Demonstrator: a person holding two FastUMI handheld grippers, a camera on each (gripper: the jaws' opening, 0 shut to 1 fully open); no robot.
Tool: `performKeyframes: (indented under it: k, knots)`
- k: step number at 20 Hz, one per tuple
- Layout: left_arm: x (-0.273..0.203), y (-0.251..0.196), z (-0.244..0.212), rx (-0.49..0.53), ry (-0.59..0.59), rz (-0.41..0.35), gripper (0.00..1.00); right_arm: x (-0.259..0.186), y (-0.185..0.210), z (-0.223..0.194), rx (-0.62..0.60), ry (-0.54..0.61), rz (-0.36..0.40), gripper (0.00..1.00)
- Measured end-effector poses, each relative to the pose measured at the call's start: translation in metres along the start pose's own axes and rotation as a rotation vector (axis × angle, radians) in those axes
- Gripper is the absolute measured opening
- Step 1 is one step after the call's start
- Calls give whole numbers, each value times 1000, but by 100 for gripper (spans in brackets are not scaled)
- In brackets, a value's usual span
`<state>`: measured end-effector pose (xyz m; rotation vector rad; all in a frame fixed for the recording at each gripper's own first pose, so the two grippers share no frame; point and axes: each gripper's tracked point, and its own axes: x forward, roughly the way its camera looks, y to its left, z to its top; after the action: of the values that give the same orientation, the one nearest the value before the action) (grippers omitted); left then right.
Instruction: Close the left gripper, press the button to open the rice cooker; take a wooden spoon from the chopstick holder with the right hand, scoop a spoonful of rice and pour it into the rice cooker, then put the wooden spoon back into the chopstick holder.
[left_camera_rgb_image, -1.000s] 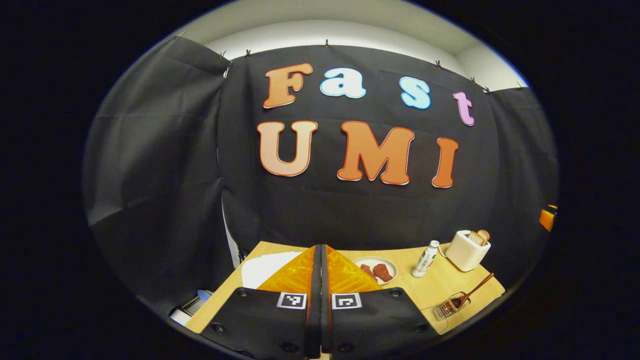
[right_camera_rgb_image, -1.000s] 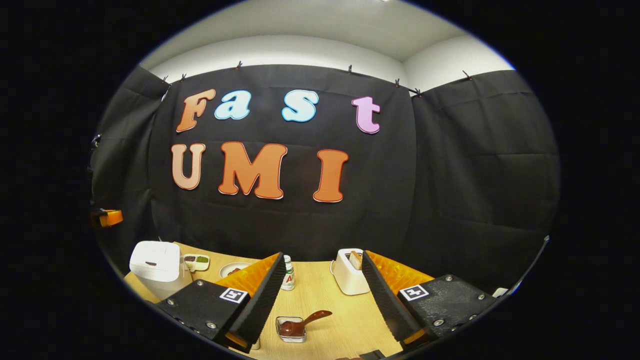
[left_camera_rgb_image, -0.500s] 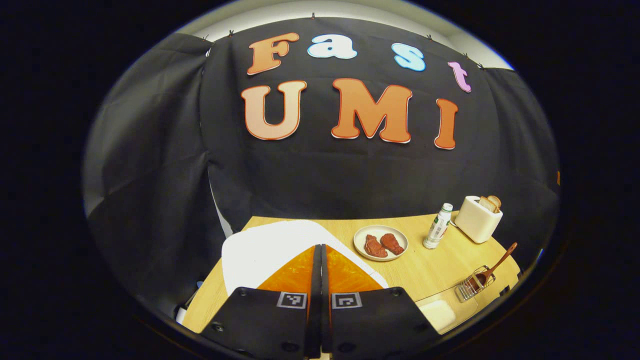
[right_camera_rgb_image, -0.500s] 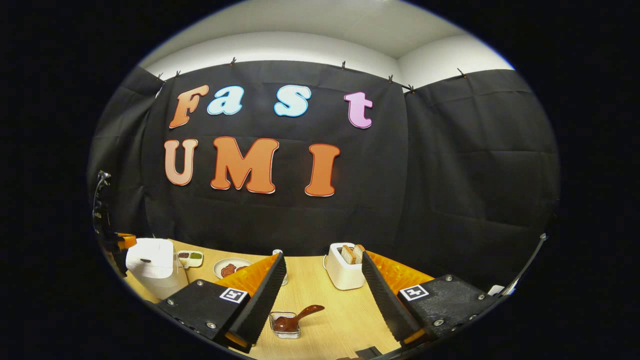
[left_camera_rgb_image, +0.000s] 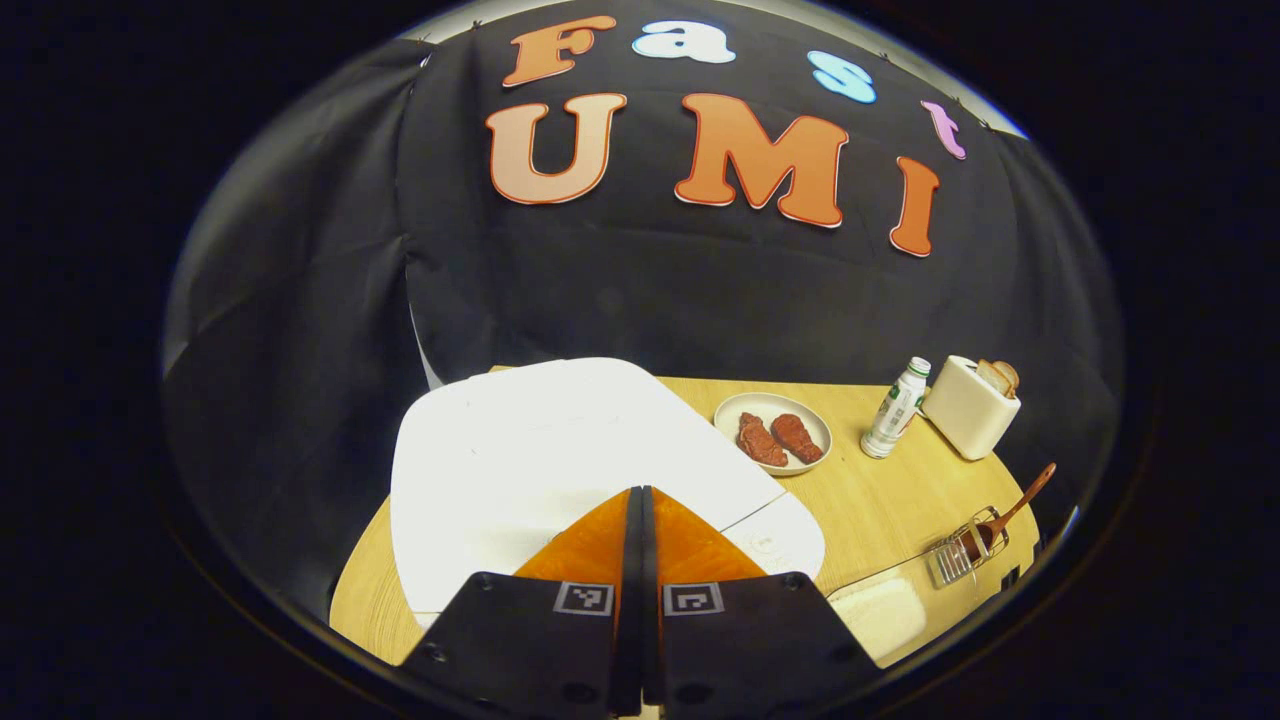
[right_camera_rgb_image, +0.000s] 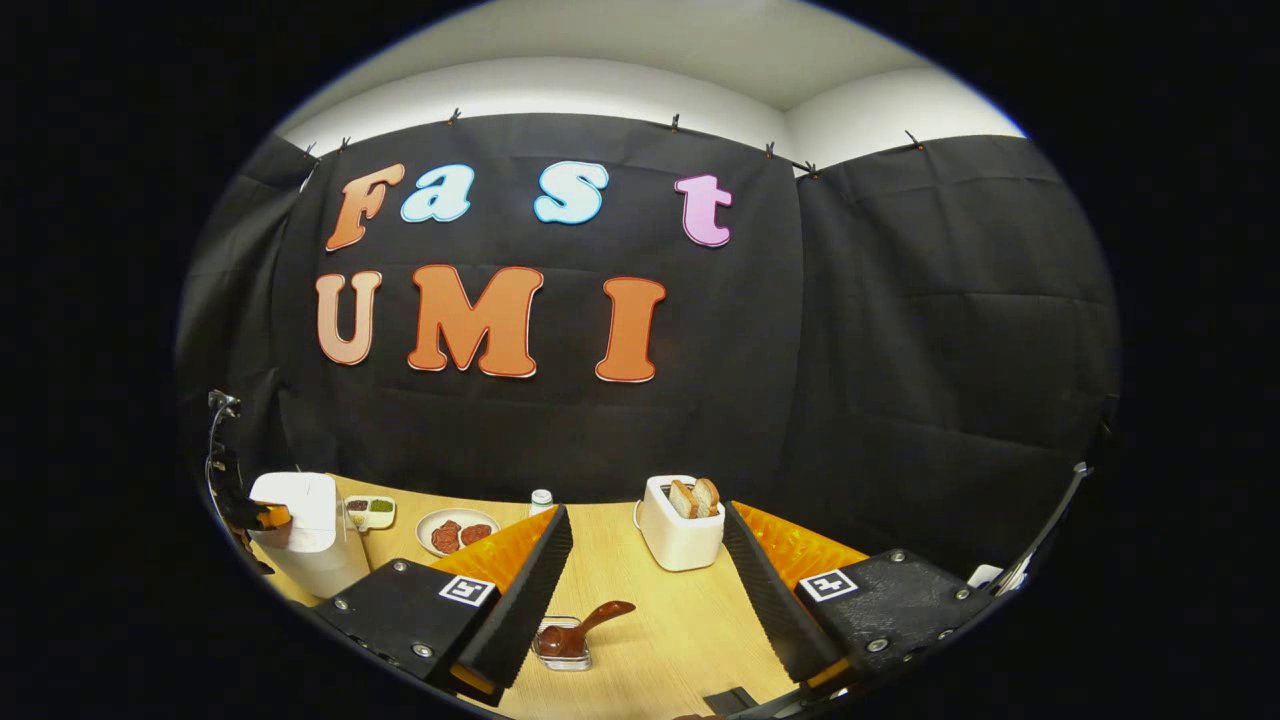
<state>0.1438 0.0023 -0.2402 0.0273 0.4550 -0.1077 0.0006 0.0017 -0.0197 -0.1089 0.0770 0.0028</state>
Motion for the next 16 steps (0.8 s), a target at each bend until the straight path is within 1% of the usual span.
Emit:
performKeyframes:
  k: [1,3,6,7,8,10,12,13,16]
  knots:
    - [1,1,5,0,-10,1,5,0,0,0,-1,1,0,95]
    - [2,1,1,-2,7,-1,6,0,1,-1,5,2,2,95]
    - [-1,1,-13,-9,56,-10,5,3,5,-6,13,13,12,95]
    - [1,1,-3,-4,23,-11,4,3,6,-8,14,19,14,95]
    - [2,1,-6,8,39,-4,5,3,6,-10,14,23,17,95]
    - [0,1,2,30,16,14,5,3,6,-10,11,21,18,95]
    - [-10,3,31,33,-60,31,6,4,4,-7,11,11,10,95]
    - [-16,3,48,32,-103,36,5,4,4,-6,16,6,11,95]
    - [-40,13,102,24,-220,67,5,6,7,-6,33,1,19,95]
